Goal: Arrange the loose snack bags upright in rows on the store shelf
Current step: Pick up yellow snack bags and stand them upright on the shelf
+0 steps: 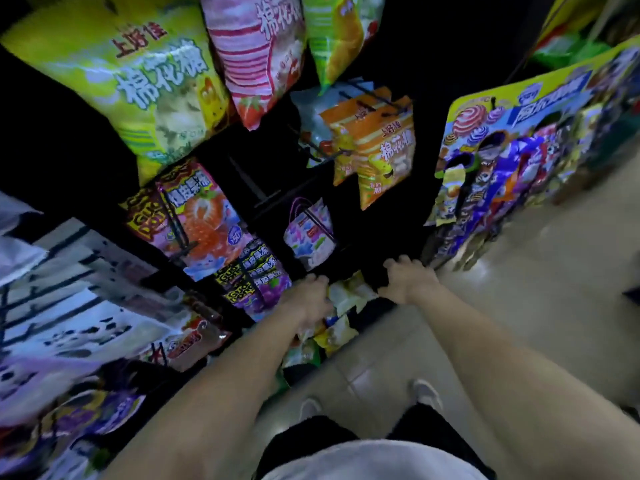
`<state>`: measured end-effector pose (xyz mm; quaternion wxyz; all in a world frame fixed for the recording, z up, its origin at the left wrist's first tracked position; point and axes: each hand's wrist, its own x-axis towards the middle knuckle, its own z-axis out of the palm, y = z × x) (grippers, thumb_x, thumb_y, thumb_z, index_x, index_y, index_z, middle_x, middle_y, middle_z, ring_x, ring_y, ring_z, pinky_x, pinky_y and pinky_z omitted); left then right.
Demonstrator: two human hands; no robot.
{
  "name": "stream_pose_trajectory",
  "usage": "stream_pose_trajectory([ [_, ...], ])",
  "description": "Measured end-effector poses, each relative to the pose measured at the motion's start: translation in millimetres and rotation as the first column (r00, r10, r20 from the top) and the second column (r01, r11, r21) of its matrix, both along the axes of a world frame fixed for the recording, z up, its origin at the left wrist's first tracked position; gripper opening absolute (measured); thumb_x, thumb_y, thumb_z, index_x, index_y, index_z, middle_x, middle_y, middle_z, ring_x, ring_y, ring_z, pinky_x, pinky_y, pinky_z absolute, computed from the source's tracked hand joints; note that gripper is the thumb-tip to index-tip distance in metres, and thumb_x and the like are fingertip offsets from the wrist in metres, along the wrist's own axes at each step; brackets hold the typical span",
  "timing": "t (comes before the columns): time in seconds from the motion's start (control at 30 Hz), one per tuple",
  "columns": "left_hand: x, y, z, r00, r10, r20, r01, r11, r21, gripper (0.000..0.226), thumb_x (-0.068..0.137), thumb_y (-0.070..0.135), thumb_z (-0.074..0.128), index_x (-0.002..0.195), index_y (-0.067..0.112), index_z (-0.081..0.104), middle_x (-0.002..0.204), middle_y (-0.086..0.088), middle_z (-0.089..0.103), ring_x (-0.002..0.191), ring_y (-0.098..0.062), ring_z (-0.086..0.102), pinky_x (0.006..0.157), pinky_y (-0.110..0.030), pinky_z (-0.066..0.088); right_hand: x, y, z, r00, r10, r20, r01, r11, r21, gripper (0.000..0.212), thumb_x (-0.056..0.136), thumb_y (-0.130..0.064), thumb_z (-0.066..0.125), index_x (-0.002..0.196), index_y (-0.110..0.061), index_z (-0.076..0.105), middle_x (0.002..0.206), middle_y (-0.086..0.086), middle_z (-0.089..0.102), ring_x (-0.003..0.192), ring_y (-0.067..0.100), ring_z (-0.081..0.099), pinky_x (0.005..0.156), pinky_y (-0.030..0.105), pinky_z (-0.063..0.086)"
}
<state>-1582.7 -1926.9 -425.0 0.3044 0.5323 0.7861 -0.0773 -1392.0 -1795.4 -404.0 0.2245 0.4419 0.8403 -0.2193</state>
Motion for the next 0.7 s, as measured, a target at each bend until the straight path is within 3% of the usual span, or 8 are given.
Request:
stream_pose_trajectory([
  [0.13,4.7,4.6,-14.9,0.994,-0.109,0.020,0.110,0.993,-0.044,0.064,0.092,0.043,0.053,0.146,0.015,0.031,0.146,-0.014,0.035,0.129,-0.032,0.040,0.098,-0.043,0.043,6.8,-15.2,-8.8,0.997,-0.073,-0.032,0.072,0.997,-0.025,0.072,0.089,-0.057,0.052,0.149,-0.021,0.033,0.143,0.014,0.039,0.128,0.039,0.040,0.099,0.051,0.042],
  [0.23,18.4,10.8,-41.3,0.994,-0.090,0.066,0.094,0.994,-0.059,0.072,0.093,0.045,0.052,0.150,0.012,0.023,0.154,-0.014,0.025,0.138,-0.031,0.031,0.105,-0.041,0.037,17.9,-15.2,-30.5,0.998,-0.054,-0.016,0.054,0.998,-0.025,0.071,0.088,-0.054,0.055,0.148,-0.022,0.034,0.141,0.013,0.041,0.125,0.039,0.043,0.097,0.051,0.043],
  [0.3,28.5,23.4,-71.4,0.994,-0.081,0.073,0.085,0.995,-0.047,0.073,0.093,0.047,0.051,0.151,0.014,0.023,0.156,-0.011,0.025,0.137,-0.029,0.033,0.100,-0.037,0.039,24.7,-8.9,-62.0,0.999,-0.038,-0.010,0.038,0.999,-0.024,0.070,0.087,-0.052,0.056,0.147,-0.023,0.035,0.140,0.012,0.041,0.124,0.039,0.044,0.096,0.051,0.043],
  [0.4,39.3,53.7,-142.0,0.995,-0.062,0.074,0.062,0.998,0.002,0.069,0.092,0.049,0.051,0.149,0.016,0.029,0.149,-0.010,0.034,0.130,-0.028,0.039,0.086,-0.031,0.038,28.1,10.8,-140.8,1.000,0.010,0.007,-0.010,1.000,0.002,0.066,0.086,-0.049,0.054,0.144,-0.022,0.038,0.136,0.011,0.043,0.122,0.037,0.045,0.092,0.049,0.043],
  [0.53,38.6,91.2,-271.0,0.997,-0.009,0.077,0.006,0.999,0.037,0.067,0.090,0.047,0.052,0.147,0.017,0.035,0.147,-0.011,0.036,0.128,-0.030,0.042,0.091,-0.032,0.038,23.9,42.4,-276.3,1.000,0.014,0.017,-0.015,0.999,0.038,0.064,0.086,-0.049,0.055,0.142,-0.022,0.039,0.135,0.010,0.042,0.121,0.035,0.046,0.093,0.048,0.043],
  [0.7,17.5,105.4,-429.0,0.998,0.005,-0.058,0.001,0.994,0.112,0.071,0.087,0.043,0.058,0.149,0.024,0.029,0.148,-0.011,0.035,0.131,-0.035,0.038,0.090,-0.038,0.039,16.5,68.1,-438.9,0.998,0.060,0.027,-0.063,0.989,0.130,0.070,0.084,-0.054,0.059,0.143,-0.023,0.039,0.135,0.011,0.043,0.124,0.036,0.043,0.098,0.048,0.041],
])
